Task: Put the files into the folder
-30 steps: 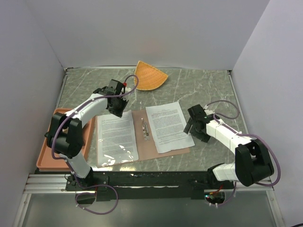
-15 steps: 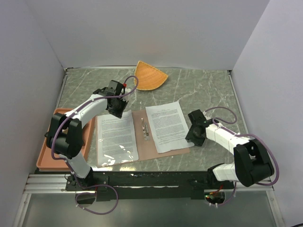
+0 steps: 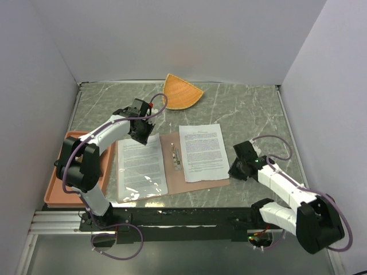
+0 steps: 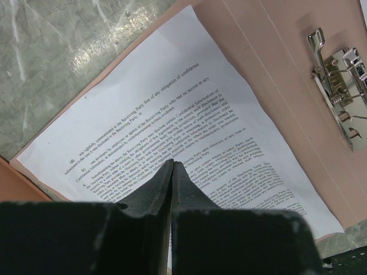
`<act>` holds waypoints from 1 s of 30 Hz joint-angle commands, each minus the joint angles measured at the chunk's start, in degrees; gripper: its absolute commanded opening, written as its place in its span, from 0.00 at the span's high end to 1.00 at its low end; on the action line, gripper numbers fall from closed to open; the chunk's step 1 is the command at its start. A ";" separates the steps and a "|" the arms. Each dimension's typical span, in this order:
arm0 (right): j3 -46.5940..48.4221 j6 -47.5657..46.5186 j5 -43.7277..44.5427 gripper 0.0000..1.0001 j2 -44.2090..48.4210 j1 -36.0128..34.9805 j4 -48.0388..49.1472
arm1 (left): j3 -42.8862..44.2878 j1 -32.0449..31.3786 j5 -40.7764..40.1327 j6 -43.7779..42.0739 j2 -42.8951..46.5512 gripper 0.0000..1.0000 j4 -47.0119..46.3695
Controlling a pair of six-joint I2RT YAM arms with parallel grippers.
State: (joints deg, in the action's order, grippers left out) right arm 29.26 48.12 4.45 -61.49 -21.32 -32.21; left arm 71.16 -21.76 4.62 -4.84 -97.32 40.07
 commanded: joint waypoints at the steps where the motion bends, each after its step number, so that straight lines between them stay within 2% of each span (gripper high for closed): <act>1: 0.01 0.31 -0.84 1.00 4.45 -1.00 -0.75 | 0.21 0.23 -0.23 0.89 0.99 0.92 -0.87; 10: 0.36 -2.68 -3.57 1.00 5.77 -3.37 -1.81 | -0.23 0.23 -0.32 1.06 1.25 0.92 -0.96; 16: 0.27 -3.12 -6.47 1.00 3.23 -7.49 -0.67 | -0.49 0.23 -0.32 1.50 1.17 0.93 -1.31; 21: 2.73 -5.04 -5.24 1.00 -1.08 -11.37 -2.16 | -0.32 0.23 -0.05 1.50 1.08 0.93 -1.23; 25: 4.40 -7.42 -4.54 1.00 -2.31 -11.81 -4.96 | -0.58 0.23 -0.40 0.89 1.17 0.93 -1.23; 26: 5.45 -7.69 -4.54 0.81 -2.23 -11.73 -5.58 | -0.75 0.23 -0.49 0.80 1.17 0.93 -1.31; 27: 6.16 -8.12 -4.54 0.71 -2.14 -11.73 -6.72 | -0.84 0.23 -0.40 0.80 1.25 0.93 -1.49; 29: 9.05 -8.74 -2.87 0.56 -2.23 -11.73 -8.39 | -1.02 0.22 -0.49 0.62 1.34 0.93 -1.32; 30: 10.02 -9.27 -2.43 0.54 -2.31 -11.73 -9.70 | -1.02 0.23 -0.40 0.45 1.25 0.93 -1.23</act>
State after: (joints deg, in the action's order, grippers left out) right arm 33.41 41.32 -0.78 -63.83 -32.77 -37.87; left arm 70.46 -21.76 4.62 -3.88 -97.32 39.75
